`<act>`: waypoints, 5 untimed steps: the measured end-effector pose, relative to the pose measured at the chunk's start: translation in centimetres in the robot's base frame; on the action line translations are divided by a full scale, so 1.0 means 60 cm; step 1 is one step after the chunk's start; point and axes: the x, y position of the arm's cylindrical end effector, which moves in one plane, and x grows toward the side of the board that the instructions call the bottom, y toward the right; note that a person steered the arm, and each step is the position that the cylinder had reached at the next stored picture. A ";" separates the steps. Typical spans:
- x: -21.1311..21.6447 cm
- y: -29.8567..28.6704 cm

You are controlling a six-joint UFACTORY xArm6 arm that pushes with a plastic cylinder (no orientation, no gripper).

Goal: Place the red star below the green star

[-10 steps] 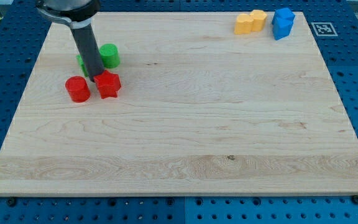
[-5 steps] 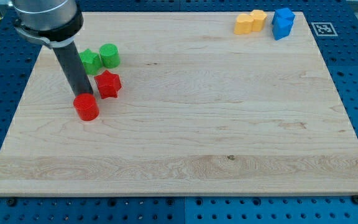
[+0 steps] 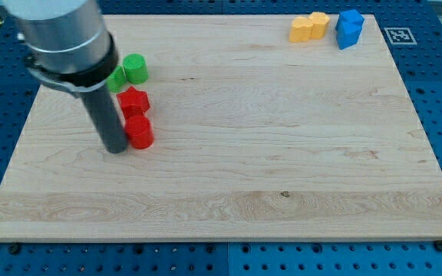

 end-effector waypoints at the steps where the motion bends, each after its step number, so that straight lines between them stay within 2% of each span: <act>1: 0.014 0.036; 2: 0.049 0.107; 3: 0.053 0.201; 4: -0.002 0.241; 5: -0.081 0.235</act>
